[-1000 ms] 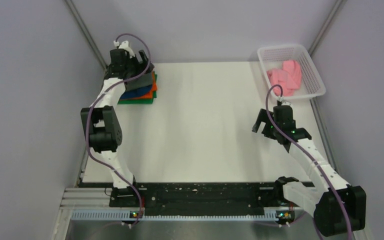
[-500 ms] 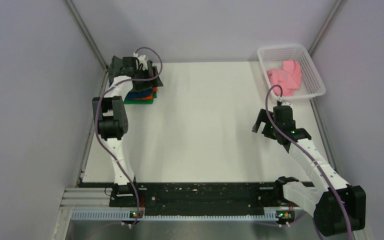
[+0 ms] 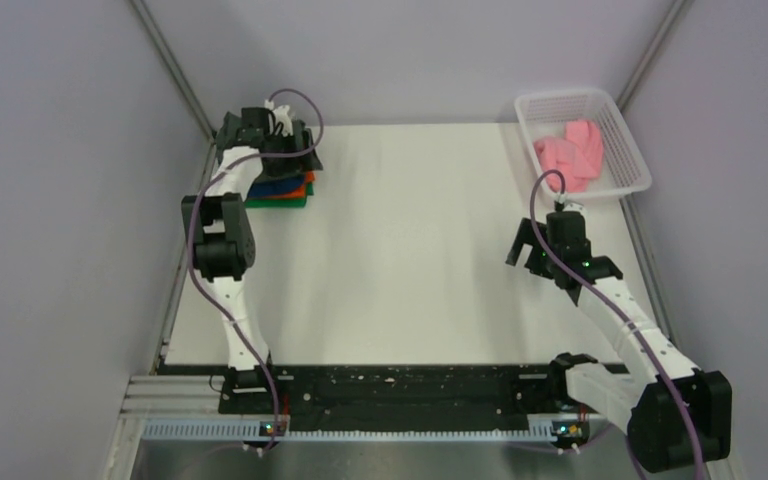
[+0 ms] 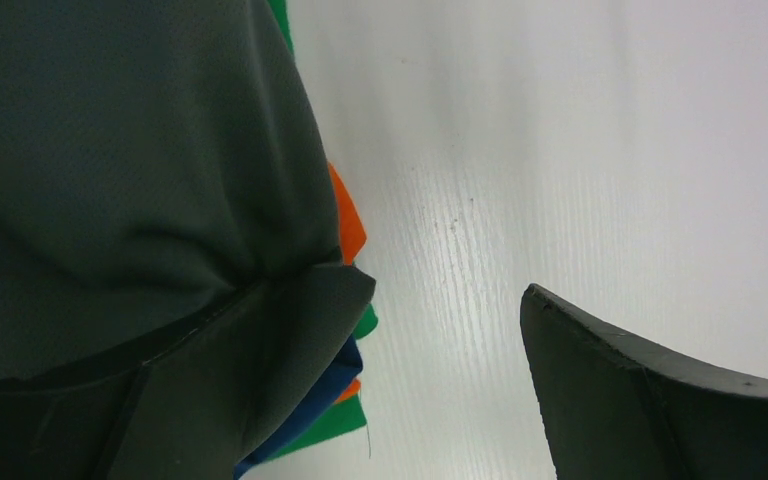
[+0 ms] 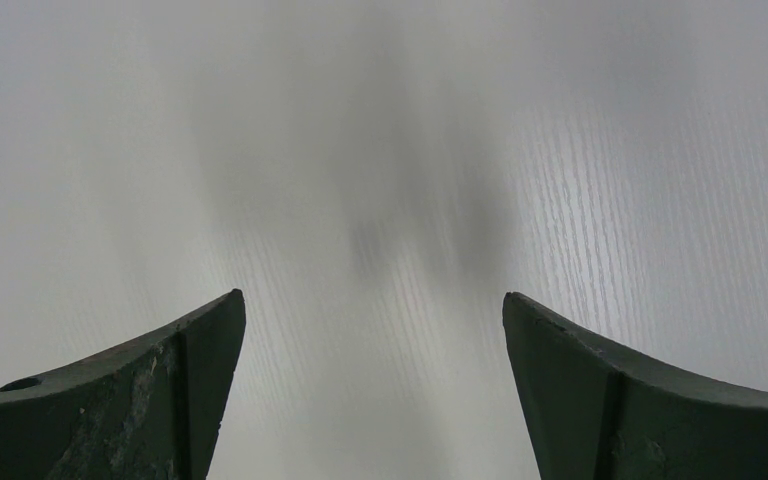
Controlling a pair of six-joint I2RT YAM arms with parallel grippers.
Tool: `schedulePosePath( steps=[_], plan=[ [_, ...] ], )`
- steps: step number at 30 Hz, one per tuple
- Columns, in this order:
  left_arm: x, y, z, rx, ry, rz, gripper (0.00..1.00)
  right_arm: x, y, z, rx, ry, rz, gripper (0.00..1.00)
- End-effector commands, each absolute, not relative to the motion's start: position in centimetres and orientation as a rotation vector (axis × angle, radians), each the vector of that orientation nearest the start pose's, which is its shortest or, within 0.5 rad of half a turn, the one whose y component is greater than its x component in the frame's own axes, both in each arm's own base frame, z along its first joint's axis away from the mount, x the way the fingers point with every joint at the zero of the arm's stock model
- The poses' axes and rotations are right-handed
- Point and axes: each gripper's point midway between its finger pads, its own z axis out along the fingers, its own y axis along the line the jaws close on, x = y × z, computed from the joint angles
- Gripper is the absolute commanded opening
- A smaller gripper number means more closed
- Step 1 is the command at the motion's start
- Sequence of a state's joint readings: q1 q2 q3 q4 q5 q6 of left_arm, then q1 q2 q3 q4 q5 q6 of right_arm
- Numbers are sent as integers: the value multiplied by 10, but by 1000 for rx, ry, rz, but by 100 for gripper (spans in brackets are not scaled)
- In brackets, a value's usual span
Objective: Fold and stack the t-shirts
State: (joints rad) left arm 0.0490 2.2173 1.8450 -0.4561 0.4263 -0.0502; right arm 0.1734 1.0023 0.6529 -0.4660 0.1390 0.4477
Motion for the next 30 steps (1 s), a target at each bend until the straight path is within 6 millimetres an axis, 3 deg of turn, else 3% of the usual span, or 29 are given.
schedulePosePath(
  steps=[1, 5, 11, 15, 18, 24, 30],
  plan=[
    [568, -10, 203, 9, 2123, -327, 99, 276, 35, 110, 417, 2309, 107, 99],
    [585, 24, 241, -80, 1982, -253, 99, 276, 32, 108, 425, 2315, 88, 99],
    [618, 74, 248, -167, 1913, -181, 99, 275, 27, 104, 446, 2328, 52, 99],
    [636, 88, 254, -149, 1862, -251, 99, 273, 24, 102, 460, 2329, 31, 99],
    [642, 85, 255, -109, 1824, -315, 99, 272, 20, 99, 479, 2333, 3, 99],
    [657, 80, 251, -59, 1782, -350, 99, 272, 20, 94, 498, 2355, -8, 99],
    [670, 104, 212, -138, 1820, -307, 99, 273, 21, 98, 507, 2339, 4, 99]
  ],
)
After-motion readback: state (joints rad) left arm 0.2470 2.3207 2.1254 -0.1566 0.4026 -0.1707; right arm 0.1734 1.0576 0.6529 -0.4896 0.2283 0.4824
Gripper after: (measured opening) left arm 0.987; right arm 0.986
